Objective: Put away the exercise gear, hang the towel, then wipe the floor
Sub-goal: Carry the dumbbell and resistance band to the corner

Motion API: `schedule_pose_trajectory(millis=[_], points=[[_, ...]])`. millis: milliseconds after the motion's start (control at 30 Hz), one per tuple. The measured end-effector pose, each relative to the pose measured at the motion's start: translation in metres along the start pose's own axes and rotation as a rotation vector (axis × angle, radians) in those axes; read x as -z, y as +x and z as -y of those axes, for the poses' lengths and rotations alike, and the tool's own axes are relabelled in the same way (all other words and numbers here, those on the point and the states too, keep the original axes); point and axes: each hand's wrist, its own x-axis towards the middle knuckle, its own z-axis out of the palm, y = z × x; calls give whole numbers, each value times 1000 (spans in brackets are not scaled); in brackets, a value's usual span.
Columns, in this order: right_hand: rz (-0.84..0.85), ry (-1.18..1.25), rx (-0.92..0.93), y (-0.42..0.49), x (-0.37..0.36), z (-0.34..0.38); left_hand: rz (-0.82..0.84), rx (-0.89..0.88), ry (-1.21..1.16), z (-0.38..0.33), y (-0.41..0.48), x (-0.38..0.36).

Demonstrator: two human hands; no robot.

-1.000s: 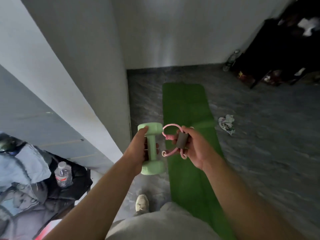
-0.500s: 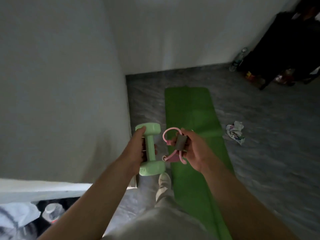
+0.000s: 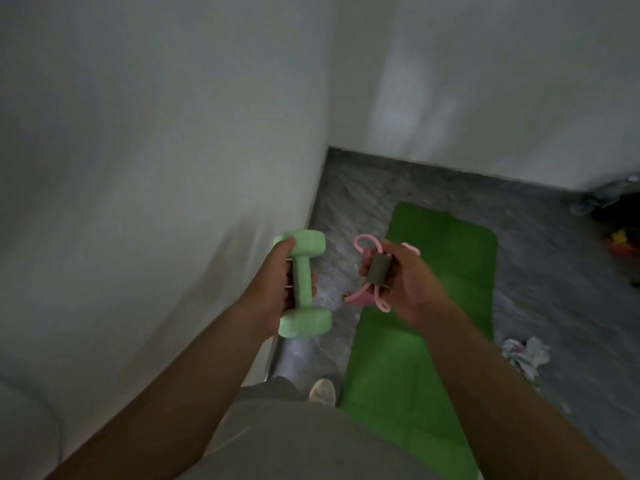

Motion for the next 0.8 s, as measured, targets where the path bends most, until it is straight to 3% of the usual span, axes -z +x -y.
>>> schedule_pose_trajectory(millis=[267, 533, 800], points=[[81, -226, 26, 75, -28, 48, -49, 30, -99, -56, 68, -22], [54, -251, -4, 154, -57, 118, 5, -17, -81, -155, 141, -63], [127, -299, -46, 236, -66, 190, -116, -33, -175, -219, 192, -95]])
